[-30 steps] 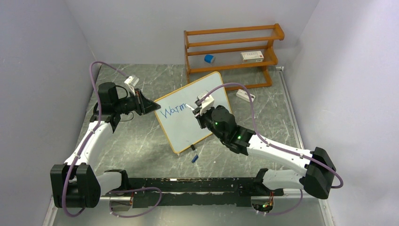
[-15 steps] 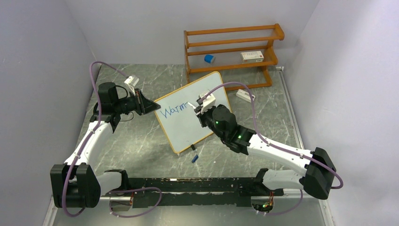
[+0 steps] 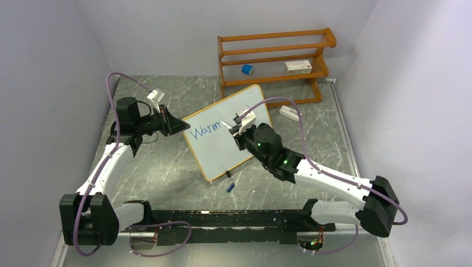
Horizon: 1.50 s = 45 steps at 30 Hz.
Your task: Write a sentence on the whiteboard
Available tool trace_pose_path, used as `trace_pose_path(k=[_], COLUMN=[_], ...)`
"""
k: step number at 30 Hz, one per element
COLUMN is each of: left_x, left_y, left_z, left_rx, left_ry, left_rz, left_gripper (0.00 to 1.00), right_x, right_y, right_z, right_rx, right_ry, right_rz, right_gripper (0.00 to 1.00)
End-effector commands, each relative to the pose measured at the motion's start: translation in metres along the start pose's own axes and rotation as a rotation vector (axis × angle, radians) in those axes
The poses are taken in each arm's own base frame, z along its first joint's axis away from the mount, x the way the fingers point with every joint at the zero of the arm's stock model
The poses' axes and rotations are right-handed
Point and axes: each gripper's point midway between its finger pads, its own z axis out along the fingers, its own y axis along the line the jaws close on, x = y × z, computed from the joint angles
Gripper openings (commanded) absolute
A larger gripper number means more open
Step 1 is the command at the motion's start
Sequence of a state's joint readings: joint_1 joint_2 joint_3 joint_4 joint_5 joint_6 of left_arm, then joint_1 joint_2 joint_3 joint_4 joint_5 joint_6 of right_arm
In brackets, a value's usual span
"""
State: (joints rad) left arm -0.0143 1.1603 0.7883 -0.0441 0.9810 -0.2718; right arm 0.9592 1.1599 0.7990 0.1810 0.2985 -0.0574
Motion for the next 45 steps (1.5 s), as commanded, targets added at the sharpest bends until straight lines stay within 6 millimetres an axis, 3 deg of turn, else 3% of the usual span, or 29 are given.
trace_pose_path(k=[1, 20, 45], left_x=[0.005, 0.005, 0.005], left_y=[0.019, 0.019, 0.020], left_z=[-0.002, -0.002, -0.001], left_rx=[-0.082, -0.079, -0.080], left_ry=[0.010, 0.010, 0.010], left_rz=[0.002, 0.000, -0.002], left_gripper=[0.05, 0.05, 0.05], right_x=[-0.013, -0.007, 0.020], right_y=[-0.003, -0.003, -0.001], right_z=[0.000, 0.010, -0.007], right_rx=[0.003, 0.018, -0.005], right_ry=[-0.045, -0.029, 0.066], right_rz=[0.006, -0.004, 0.003], right_gripper=[0.00, 0.00, 0.00])
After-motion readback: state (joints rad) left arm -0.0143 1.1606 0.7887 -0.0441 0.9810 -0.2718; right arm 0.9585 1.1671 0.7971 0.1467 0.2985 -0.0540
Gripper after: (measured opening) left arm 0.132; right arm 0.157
